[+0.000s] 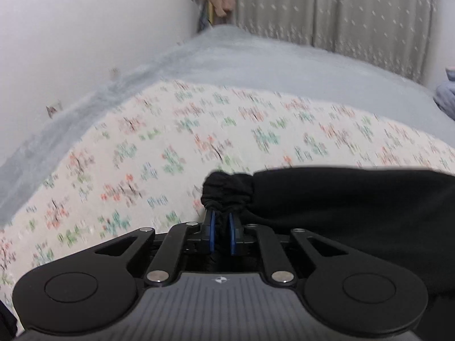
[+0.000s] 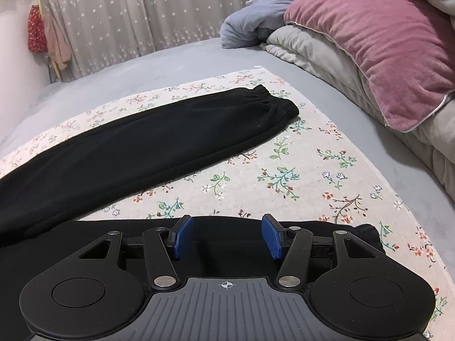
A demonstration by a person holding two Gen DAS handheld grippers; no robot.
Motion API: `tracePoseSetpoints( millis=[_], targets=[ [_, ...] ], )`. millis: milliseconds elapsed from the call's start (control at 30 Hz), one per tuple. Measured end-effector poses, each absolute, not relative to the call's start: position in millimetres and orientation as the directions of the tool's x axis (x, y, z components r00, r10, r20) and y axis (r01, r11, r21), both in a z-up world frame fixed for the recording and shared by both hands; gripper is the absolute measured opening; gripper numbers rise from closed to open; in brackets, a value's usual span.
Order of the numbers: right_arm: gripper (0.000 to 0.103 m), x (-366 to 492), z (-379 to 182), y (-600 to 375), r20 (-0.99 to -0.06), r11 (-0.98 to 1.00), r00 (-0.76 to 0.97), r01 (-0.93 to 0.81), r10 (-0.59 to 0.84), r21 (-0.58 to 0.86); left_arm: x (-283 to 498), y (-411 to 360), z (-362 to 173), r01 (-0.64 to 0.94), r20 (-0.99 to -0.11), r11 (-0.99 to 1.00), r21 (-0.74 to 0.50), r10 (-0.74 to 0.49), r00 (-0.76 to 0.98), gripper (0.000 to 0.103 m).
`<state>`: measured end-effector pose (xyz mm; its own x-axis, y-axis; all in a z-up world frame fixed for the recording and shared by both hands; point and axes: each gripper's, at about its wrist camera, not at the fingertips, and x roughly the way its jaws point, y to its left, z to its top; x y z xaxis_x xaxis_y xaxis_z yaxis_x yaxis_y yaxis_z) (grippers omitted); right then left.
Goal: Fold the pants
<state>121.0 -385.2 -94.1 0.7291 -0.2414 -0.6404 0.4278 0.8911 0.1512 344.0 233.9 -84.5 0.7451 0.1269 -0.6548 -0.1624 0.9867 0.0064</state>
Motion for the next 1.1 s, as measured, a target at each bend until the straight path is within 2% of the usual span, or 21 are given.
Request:
tracePoseSetpoints(
  millis=[67,100,167,233,300,367,467,533,633,767,900,933,967,1033,1100],
  targets=[
    [0.053,121,-95,-385,-0.638,0.890,0.731,0.429,-0.240,0.157,349,240,-78,-0.278,-0.581,0.951,0.139,0.305,0.755,0.012],
    [0.053,122,-95,-384,-0.638,0.891,0.731,0.427,-0.240,0.154,352,251,-76,-0.319,-0.555,0.934,0.162,0.353,0.753,0.012],
    [0.053,122,-94,-383,-0.636,0.894,0.733,0.422,-0.240,0.149,354,279,-73,-0.345,-0.569,0.937,0.053,0.312,0.761,0.012],
    [0.053,124,-95,-381,-0.635,0.896,0.736,0.417,-0.235,0.152,350,291,-76,-0.256,-0.627,0.961,-0.104,0.137,0.767,0.013],
    [0.053,129,-95,-377,-0.636,0.898,0.739,0.409,-0.223,0.161,344,284,-82,-0.209,-0.659,0.965,-0.159,0.054,0.750,0.030],
    [0.053,132,-95,-371,-0.636,0.903,0.743,0.397,-0.209,0.167,338,270,-86,-0.147,-0.679,0.973,-0.178,-0.014,0.734,0.077],
    [0.053,133,-95,-361,-0.634,0.919,0.748,0.366,-0.194,0.150,331,250,-89,-0.027,-0.680,0.979,-0.200,-0.119,0.723,0.095],
    [0.054,132,-94,-356,-0.634,0.927,0.747,0.354,-0.201,0.124,335,237,-96,0.008,-0.703,0.991,-0.136,-0.103,0.704,0.101],
    [0.059,131,-94,-356,-0.634,0.929,0.745,0.353,-0.207,0.112,346,230,-116,-0.007,-0.761,0.998,-0.065,-0.046,0.647,0.100],
    [0.059,131,-96,-357,-0.639,0.928,0.745,0.350,-0.192,0.129,353,224,-131,-0.051,-0.772,0.999,0.012,0.042,0.634,0.065],
    [0.058,132,-96,-355,-0.632,0.933,0.754,0.332,-0.176,0.137,341,215,-123,-0.060,-0.712,0.994,0.093,0.109,0.694,0.054],
    [0.053,131,-96,-357,-0.629,0.931,0.758,0.333,-0.170,0.149,340,220,-119,-0.086,-0.695,0.993,0.086,0.121,0.708,0.043],
    [0.041,131,-96,-359,-0.626,0.927,0.762,0.337,-0.165,0.165,341,228,-116,-0.118,-0.676,0.989,0.087,0.145,0.722,0.040],
    [0.029,130,-95,-364,-0.625,0.919,0.764,0.347,-0.162,0.186,345,234,-107,-0.160,-0.639,0.981,0.114,0.196,0.744,0.039],
    [0.029,129,-95,-367,-0.621,0.913,0.767,0.356,-0.164,0.198,351,237,-104,-0.175,-0.633,0.975,0.137,0.222,0.742,0.039]
  ],
)
